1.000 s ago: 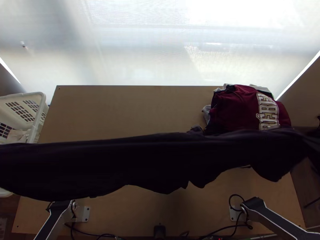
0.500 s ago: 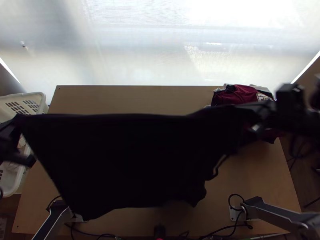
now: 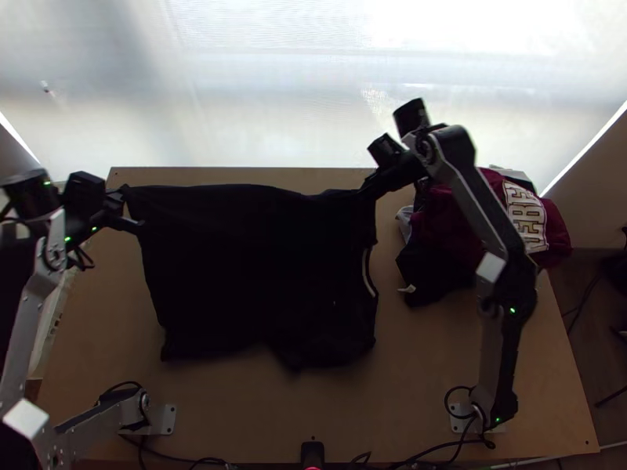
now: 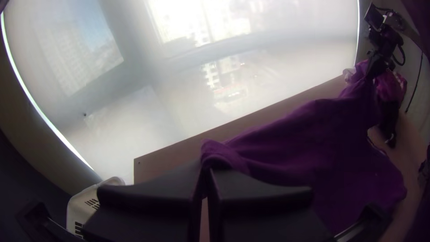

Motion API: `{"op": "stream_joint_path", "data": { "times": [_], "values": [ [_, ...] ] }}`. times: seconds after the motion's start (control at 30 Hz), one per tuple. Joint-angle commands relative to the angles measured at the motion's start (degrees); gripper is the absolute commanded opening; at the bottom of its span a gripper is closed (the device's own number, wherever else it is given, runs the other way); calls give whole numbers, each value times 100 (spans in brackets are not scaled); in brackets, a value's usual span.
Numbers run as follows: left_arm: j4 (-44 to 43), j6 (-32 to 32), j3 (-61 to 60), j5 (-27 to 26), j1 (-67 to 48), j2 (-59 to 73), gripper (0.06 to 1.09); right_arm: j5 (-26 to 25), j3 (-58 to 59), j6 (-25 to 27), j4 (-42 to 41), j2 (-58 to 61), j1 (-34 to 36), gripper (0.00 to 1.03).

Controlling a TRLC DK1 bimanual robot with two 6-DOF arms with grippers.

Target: Fold the t-shirt

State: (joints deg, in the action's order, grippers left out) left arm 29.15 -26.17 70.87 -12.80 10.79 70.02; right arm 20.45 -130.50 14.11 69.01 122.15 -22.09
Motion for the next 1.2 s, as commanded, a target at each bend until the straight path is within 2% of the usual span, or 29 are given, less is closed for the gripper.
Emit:
{"op": "stream_joint_path", "data": {
  "times": [0.0, 0.13, 0.23, 0.4, 0.53, 0.6, 0.67, 0.73, 0.87, 1.17],
  "values": [
    [-1122, 148, -460, 172, -560, 1330, 9, -164, -134, 66, -151, 978, -147, 3],
    [-1965, 323, -363, 462, -885, 2060, 9, -577, -99, 4, -485, 1030, -120, 3],
    [-2132, 332, 102, 524, -885, 2816, 9, -691, -494, 22, -925, 1382, -68, 3],
    [-2361, 236, 814, 682, -595, 3800, 9, -1394, -565, 110, -1435, 1707, -33, 3],
    [-2537, 130, 1096, 779, -349, 4055, 9, -1667, -195, -31, -2164, 1496, 20, 3],
    [-2800, 148, 1175, 919, -191, 4108, 9, -1711, -310, -101, -2366, 1461, 20, 3],
    [-2765, 148, 1306, 919, -94, 4195, 9, -2036, -336, -110, -2568, 1470, -41, 3],
    [-2783, 112, 1315, 928, -68, 4239, 9, -2080, -345, -101, -2674, 1531, -59, 3],
    [-2484, 112, 1148, 911, -209, 4125, 9, -2071, -213, -101, -2665, 1681, -129, 3],
    [-2598, -81, 366, 840, -595, 3422, 9, -2010, 51, -180, -1927, 1145, -393, 3]
  ]
}}
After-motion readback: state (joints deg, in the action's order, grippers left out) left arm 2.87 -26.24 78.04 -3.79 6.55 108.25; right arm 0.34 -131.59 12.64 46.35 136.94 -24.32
